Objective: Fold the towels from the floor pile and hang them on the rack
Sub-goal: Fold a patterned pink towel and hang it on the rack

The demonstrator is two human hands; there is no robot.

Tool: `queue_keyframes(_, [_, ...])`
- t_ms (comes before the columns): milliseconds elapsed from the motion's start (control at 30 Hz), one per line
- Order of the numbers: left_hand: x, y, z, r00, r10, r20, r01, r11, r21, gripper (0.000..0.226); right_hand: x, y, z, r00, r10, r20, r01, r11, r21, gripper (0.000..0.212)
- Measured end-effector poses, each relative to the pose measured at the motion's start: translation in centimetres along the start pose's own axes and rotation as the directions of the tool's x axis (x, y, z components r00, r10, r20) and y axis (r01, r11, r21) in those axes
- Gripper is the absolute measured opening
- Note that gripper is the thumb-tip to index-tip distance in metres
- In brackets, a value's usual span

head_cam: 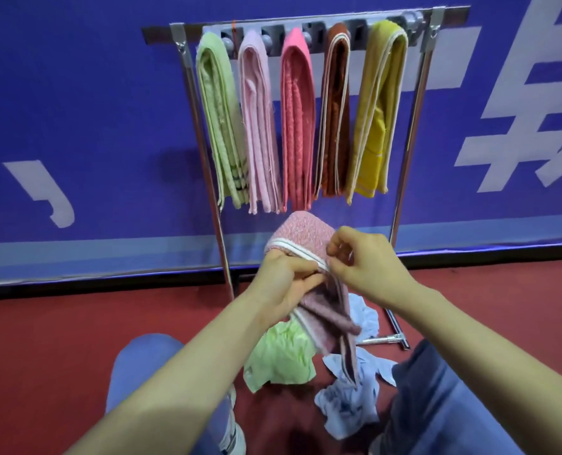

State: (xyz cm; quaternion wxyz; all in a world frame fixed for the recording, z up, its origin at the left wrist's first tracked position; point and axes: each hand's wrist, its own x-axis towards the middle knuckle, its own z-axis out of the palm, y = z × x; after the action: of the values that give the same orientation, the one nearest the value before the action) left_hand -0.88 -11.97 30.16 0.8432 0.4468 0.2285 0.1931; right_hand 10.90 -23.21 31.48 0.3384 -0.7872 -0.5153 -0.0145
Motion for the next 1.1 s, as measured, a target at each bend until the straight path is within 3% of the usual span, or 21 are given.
queue_keyframes(100, [-0.6,-1.3,-0.1,0.999,0.023,0.025,-0.024,0.997,0.067,0.035,-1.3,0.2,1.0,0.999,-0.053,0.009,0.053,0.998,0.032,0.016])
queue_keyframes(233, [-1.1,-2.0,-0.2,0.999,0.052,0.0,-0.052,0.998,-0.032,0.03,-2.0,0.2,1.4,0.992,-0.124,0.024,0.123,0.992,0.027,0.021])
queue_keyframes(367, [-1.5,-2.5,-0.1,0.997,0.073,-0.024,-0.075,0.993,-0.087,0.034,-2.4,0.2,2.2,0.984,-0.175,0.03,0.178,0.971,-0.162,0.023])
queue_keyframes(533, [-1.4,-2.8,-0.1,0.998,0.053,-0.033,-0.054,0.998,-0.019,0.037,-1.9,-0.2,3.3,0.956,-0.259,-0.134,0.21,0.93,-0.302,0.027])
queue_keyframes(767, [-1.3,-2.5,0.1,0.999,0.027,-0.026,-0.026,1.0,0.003,0.037,-0.8,-0.8,3.0,0.872,-0.44,-0.213,0.382,0.885,-0.265,0.022])
queue_keyframes(967, [-1.2,-2.4,-0.1,0.999,-0.035,-0.011,0.034,0.998,-0.058,0.033,-1.5,0.8,2.8,0.831,-0.553,-0.057,0.521,0.81,-0.27,0.017])
queue_keyframes(1100, [-1.2,-2.9,-1.1,0.992,-0.123,0.006,0.123,0.99,-0.073,0.03,-2.9,2.0,3.3,0.865,-0.5,0.041,0.501,0.857,-0.115,0.034])
